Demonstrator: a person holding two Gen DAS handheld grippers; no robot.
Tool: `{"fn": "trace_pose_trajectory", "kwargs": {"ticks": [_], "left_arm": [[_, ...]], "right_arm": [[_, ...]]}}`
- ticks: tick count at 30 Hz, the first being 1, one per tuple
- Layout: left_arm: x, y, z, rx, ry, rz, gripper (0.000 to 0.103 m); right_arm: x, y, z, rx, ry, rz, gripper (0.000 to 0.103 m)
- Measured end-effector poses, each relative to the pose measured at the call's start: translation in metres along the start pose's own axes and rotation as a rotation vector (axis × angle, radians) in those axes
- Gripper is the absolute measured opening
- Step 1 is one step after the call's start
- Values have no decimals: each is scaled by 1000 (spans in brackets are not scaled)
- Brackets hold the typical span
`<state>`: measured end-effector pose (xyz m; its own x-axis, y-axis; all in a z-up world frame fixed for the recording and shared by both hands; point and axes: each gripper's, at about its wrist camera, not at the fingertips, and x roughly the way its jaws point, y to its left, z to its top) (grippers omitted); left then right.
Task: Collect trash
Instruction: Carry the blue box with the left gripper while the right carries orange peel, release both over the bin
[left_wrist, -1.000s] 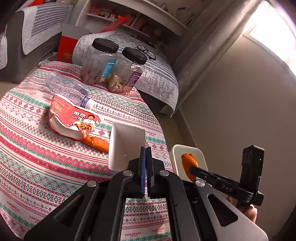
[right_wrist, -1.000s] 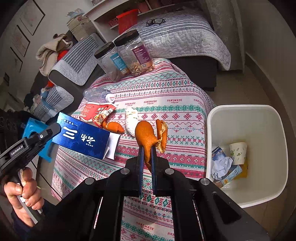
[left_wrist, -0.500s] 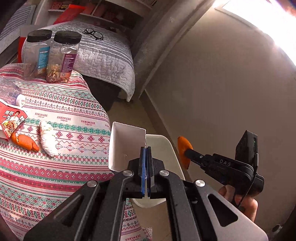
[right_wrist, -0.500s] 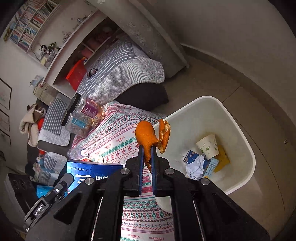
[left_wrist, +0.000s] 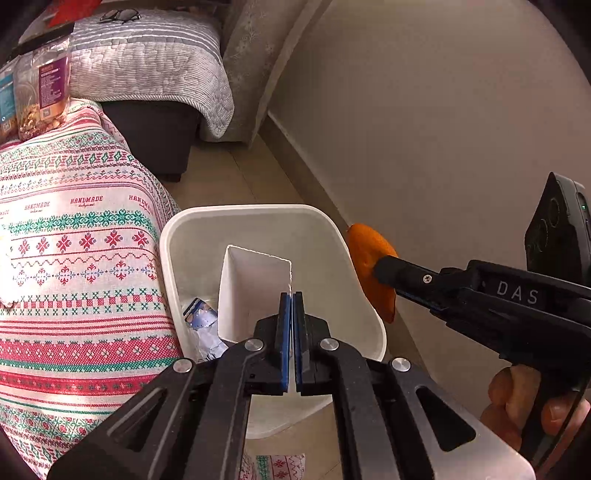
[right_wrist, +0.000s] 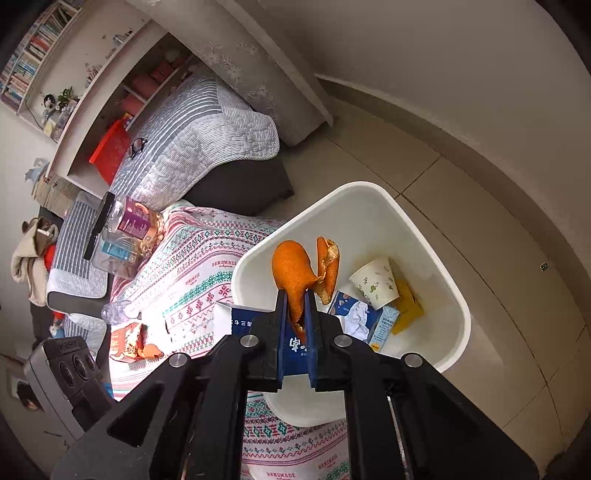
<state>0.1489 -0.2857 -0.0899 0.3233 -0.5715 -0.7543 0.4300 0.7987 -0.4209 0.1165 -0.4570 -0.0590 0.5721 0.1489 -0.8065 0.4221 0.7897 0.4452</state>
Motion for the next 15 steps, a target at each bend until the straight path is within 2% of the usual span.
{"fn": "trace_pose_trajectory", "kwargs": {"ticks": [1,3,9,13,15], "left_arm": [[1,1,0,9,-1,15,19],[-4,3,-1,18,-28,14,39],[-27,24,0,-8,-34,36,39],[-52,39,-7,-17,-39,86,39],[-67,51,-9,-26,-44,106,39]], "right_arm": [[0,-2,0,5,-1,-8,22],[-4,-5,1,21,-23,0,34],[-9,-5,2,33,-51,11,37],[-17,7,0,12,-72,73,39],[-23,21,-2,-29,-89,97,45]]}}
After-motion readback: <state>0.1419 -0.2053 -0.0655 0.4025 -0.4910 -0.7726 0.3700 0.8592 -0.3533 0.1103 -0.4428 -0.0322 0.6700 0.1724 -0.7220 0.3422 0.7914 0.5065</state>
